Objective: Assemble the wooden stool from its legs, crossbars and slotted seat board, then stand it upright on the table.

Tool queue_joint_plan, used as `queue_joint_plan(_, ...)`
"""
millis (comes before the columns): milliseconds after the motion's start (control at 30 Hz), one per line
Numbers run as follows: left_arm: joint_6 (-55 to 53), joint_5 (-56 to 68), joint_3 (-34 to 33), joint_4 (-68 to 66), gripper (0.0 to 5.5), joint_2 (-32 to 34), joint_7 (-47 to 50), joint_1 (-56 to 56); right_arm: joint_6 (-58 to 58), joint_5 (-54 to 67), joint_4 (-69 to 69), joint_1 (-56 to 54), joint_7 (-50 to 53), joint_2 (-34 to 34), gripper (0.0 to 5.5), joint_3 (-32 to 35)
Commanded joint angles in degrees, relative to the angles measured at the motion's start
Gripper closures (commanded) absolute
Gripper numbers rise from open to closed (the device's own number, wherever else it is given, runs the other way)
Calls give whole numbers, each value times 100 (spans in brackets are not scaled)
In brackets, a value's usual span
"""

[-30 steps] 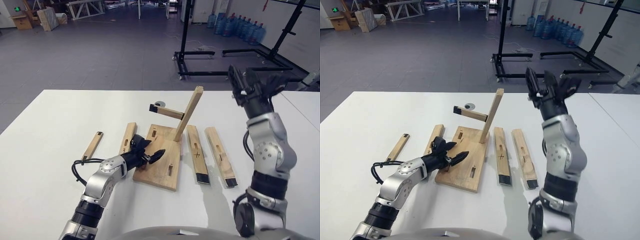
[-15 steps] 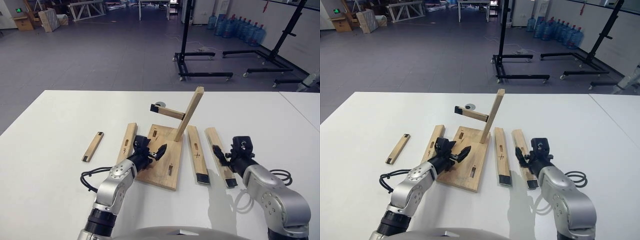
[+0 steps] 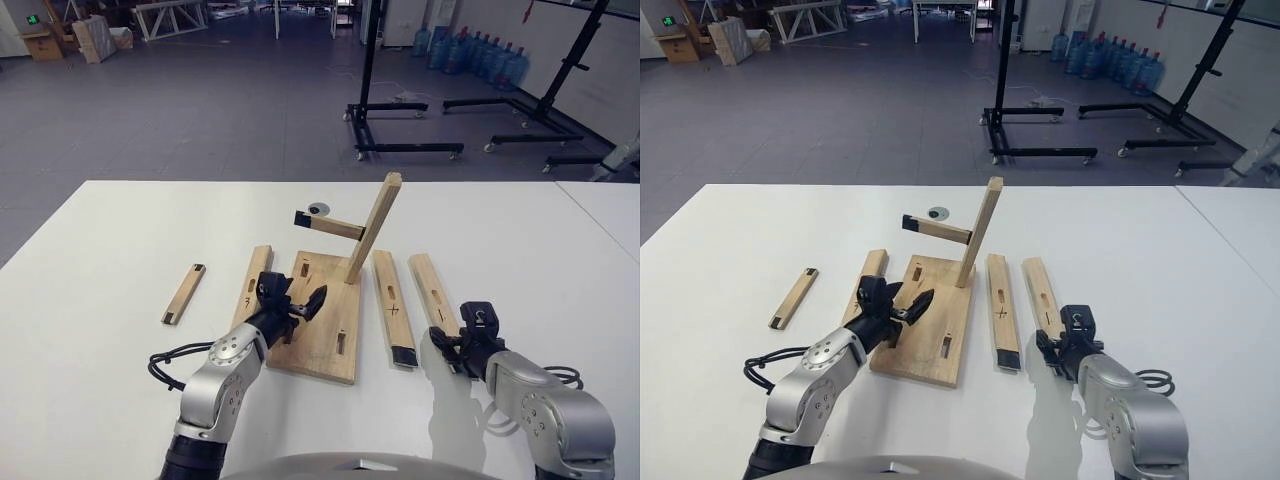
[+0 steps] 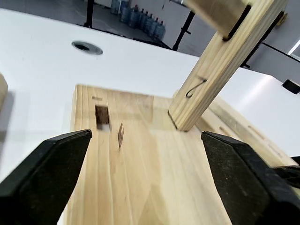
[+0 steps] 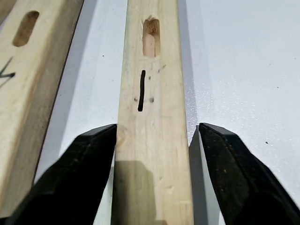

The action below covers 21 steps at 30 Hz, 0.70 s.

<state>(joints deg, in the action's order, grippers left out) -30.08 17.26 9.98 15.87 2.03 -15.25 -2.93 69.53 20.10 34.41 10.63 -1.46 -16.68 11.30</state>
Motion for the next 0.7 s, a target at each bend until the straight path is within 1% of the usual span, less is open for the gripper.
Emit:
queue_joint_plan(33, -147, 141, -161, 446, 121, 2, 66, 225, 36, -88, -346, 77, -26, 128, 303, 15)
queue_joint_plan(67, -175, 177, -232, 566, 121, 24, 82, 269, -53, -116, -389, 11, -39, 115, 324, 10)
queue_joint_plan(133, -183, 249, -372, 754, 121, 86, 87, 337, -265, -183, -479, -124, -50, 92, 348, 20)
queue_joint_plan(167, -140, 270, -438, 811, 121, 128, 71, 365, -386, -195, -534, -206, -59, 111, 349, 52)
queue_joint_plan(233, -12, 318, -608, 854, 121, 205, 15, 420, -742, 22, -690, -512, -124, 377, 349, 333)
queue_joint_plan(333, 60, 462, -846, 721, 121, 303, -119, 539, -1837, 20, -1065, -975, -344, 394, 349, 533)
queue_joint_plan(400, 170, 673, -938, 722, 121, 368, -374, 576, -2812, 144, -1406, -1455, -472, 435, 349, 960)
queue_joint_plan(433, 231, 822, -987, 751, 121, 393, -541, 579, -3258, 440, -1529, -1712, -698, 484, 349, 1233)
queue_joint_plan(500, 359, 1136, -1131, 719, 121, 402, -823, 647, -3977, 962, -1794, -2036, -1480, 379, 349, 1476)
queue_joint_plan(533, 390, 1263, -1256, 614, 121, 397, -868, 729, -4100, 1345, -1916, -2253, -1864, 272, 349, 1633)
queue_joint_plan(600, 373, 1702, -1519, 454, 121, 421, -1095, 827, -3872, 2308, -1769, -2501, -2656, -9, 349, 1732)
queue_joint_plan(633, 338, 1943, -1621, 432, 121, 445, -1228, 840, -3644, 2765, -1616, -2551, -2961, -150, 349, 1708)
queue_joint_plan(700, 201, 2389, -1761, 387, 121, 574, -1553, 889, -3252, 3369, -1240, -2480, -3552, -513, 349, 1417)
